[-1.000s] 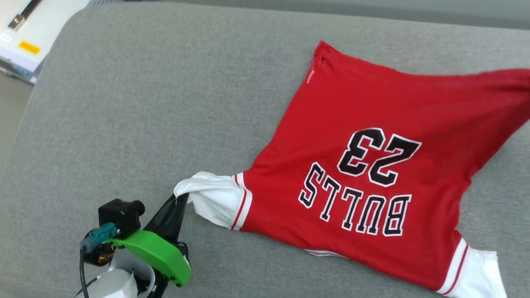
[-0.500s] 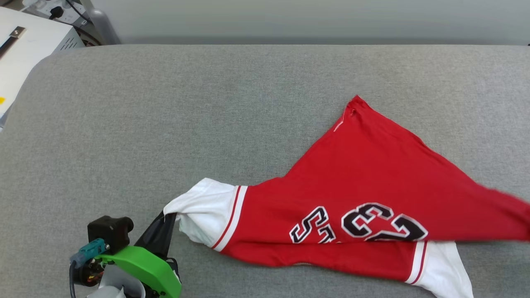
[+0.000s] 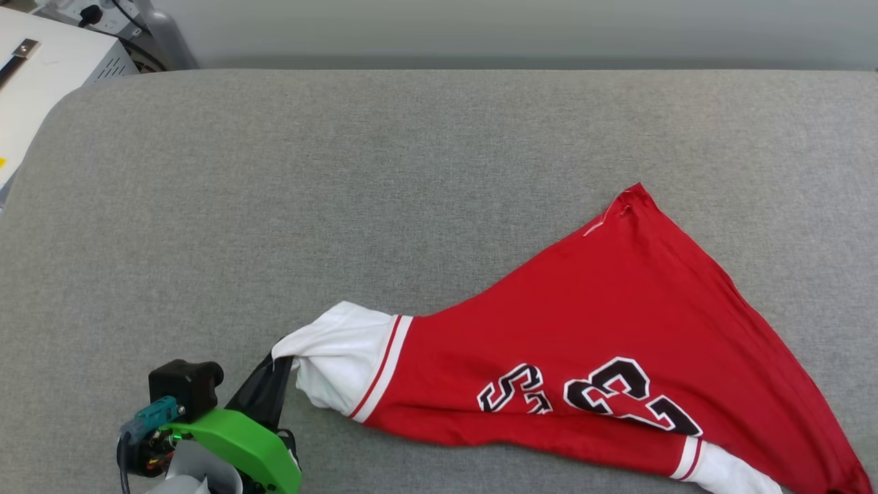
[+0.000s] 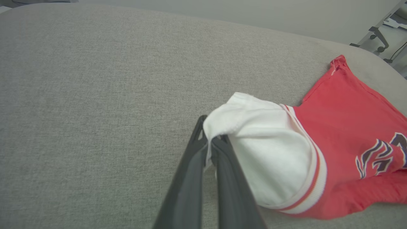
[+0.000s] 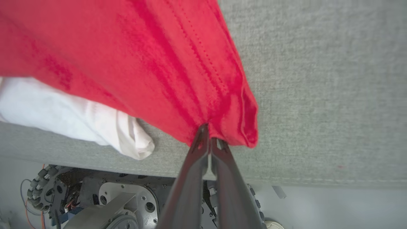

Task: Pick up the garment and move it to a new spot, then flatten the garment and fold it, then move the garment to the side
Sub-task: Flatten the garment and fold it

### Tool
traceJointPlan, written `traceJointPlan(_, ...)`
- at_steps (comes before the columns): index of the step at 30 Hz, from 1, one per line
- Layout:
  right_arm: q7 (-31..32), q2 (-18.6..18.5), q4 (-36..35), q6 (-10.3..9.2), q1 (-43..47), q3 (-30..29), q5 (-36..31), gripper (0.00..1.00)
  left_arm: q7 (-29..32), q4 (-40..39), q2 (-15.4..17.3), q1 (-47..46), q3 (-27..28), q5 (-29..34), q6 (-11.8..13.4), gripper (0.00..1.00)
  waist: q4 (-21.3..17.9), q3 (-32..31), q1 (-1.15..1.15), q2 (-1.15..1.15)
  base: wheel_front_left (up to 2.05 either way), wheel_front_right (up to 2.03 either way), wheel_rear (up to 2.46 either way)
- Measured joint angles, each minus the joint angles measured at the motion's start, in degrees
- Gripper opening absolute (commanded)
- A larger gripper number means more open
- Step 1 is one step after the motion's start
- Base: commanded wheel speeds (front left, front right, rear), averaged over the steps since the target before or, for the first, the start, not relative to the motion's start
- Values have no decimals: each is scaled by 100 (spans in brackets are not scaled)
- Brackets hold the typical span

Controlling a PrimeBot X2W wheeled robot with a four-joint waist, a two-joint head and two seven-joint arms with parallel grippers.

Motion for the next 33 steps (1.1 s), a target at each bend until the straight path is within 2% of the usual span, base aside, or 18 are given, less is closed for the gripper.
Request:
traceJointPlan(9, -144, -231, -920, -1, -720, -860, -328, 100, 1, -1, -49, -64, -14, 43, 0, 0, 42, 38, 0, 0, 0, 0, 0)
traceJointPlan(14, -24, -391, -1366, -1, -1629, -845, -550, 100, 7, -13, -89, -202, -19, 105, -7, 0, 103, 145, 0, 0, 0, 0, 0)
traceJointPlan(21, 439, -403, -1322, -1, -3162, -29, -781, 100, 48, -8, -214, -459, -63, 259, -80, 0, 271, 337, 0, 0, 0, 0, 0)
traceJointPlan(22, 641, -386, -1136, -1, -3613, 353, -884, 100, 49, -4, -249, -541, -87, 270, -107, 0, 325, 420, 0, 0, 0, 0, 0)
traceJointPlan(26, 1036, -224, -528, -1, -4466, 1010, -969, 100, 49, 27, -361, -736, -120, 336, -160, 0, 440, 594, 0, 0, 0, 0, 0)
traceJointPlan(33, 1362, 22, 714, -1, -5573, 1808, -1146, 100, 49, 123, -611, -1080, -199, 405, -311, 0, 669, 933, 0, 0, 0, 0, 0)
